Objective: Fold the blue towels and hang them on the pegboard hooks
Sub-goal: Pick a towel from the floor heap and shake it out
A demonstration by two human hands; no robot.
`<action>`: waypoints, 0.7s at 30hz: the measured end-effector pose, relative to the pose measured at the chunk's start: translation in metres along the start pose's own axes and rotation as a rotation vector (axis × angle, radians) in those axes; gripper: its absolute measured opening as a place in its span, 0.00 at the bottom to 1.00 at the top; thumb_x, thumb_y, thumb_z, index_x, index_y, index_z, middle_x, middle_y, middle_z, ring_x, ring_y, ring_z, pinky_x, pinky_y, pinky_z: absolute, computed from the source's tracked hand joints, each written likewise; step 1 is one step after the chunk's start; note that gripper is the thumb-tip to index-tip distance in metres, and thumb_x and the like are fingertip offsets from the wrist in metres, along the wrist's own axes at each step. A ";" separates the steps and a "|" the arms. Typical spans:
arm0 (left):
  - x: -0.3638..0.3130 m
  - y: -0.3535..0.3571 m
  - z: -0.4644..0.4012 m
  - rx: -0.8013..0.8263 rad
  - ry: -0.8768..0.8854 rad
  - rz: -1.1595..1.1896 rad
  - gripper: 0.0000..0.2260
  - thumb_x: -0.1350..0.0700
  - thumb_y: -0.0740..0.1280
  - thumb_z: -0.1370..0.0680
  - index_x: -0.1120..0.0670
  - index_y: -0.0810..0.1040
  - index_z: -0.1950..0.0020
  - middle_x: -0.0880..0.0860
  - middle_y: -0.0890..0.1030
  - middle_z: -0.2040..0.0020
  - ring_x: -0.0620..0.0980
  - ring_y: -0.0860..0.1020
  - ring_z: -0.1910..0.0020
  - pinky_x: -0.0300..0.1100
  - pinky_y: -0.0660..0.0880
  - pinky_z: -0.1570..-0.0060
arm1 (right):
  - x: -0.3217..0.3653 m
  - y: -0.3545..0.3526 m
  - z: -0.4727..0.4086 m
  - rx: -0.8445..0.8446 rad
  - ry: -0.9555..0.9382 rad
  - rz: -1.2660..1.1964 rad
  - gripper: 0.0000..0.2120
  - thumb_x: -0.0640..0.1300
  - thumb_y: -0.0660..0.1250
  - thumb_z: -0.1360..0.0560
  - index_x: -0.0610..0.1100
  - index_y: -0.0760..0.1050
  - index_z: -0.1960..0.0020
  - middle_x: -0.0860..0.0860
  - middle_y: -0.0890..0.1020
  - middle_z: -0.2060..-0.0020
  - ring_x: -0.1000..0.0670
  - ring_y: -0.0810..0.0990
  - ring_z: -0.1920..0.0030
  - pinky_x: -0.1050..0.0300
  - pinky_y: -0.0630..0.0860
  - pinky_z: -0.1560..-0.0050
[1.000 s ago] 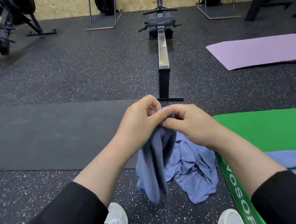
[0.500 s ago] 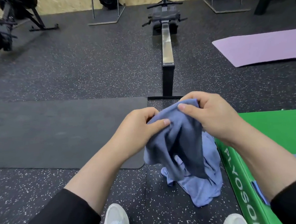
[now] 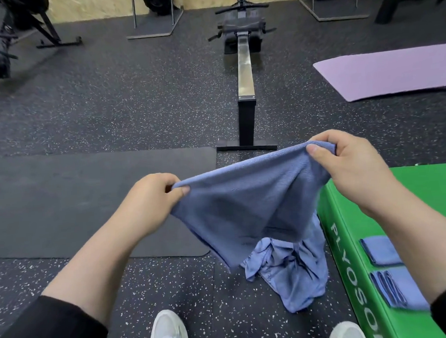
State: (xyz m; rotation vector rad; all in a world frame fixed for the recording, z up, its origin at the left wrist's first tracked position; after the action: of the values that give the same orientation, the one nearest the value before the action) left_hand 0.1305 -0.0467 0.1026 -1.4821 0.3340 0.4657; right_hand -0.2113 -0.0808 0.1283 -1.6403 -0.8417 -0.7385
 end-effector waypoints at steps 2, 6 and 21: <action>0.003 -0.003 -0.001 -0.043 0.001 0.007 0.11 0.53 0.65 0.18 0.54 0.75 0.60 0.50 0.73 0.67 0.51 0.71 0.65 0.44 0.64 0.67 | -0.003 -0.002 0.000 0.007 0.015 0.012 0.06 0.46 0.67 0.20 0.48 0.82 0.54 0.51 0.84 0.61 0.54 0.76 0.61 0.54 0.73 0.55; 0.002 -0.015 -0.001 -0.168 -0.003 0.053 0.08 0.55 0.61 0.16 0.52 0.76 0.54 0.48 0.79 0.61 0.47 0.74 0.61 0.40 0.66 0.65 | -0.003 -0.014 0.001 -0.028 0.013 0.056 0.09 0.48 0.66 0.19 0.48 0.81 0.56 0.55 0.81 0.67 0.57 0.73 0.66 0.55 0.70 0.62; -0.006 0.024 0.000 -0.265 -0.266 1.066 0.11 0.55 0.72 0.22 0.56 0.76 0.62 0.55 0.75 0.67 0.50 0.72 0.66 0.46 0.74 0.62 | -0.023 0.013 -0.003 0.037 0.168 -0.030 0.34 0.66 0.65 0.32 0.31 0.75 0.55 0.47 0.71 0.68 0.51 0.67 0.66 0.46 0.73 0.64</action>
State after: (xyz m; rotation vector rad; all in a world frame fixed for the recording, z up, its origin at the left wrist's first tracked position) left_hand 0.1134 -0.0469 0.0846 -1.3726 0.8723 1.5855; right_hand -0.2132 -0.0888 0.1029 -1.5125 -0.7560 -0.8641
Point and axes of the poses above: each hand's wrist, its own z-axis away from the middle knuckle, its own y-axis out of the palm, x = y × z, the point moved 10 cm from there along -z, towards the middle knuckle
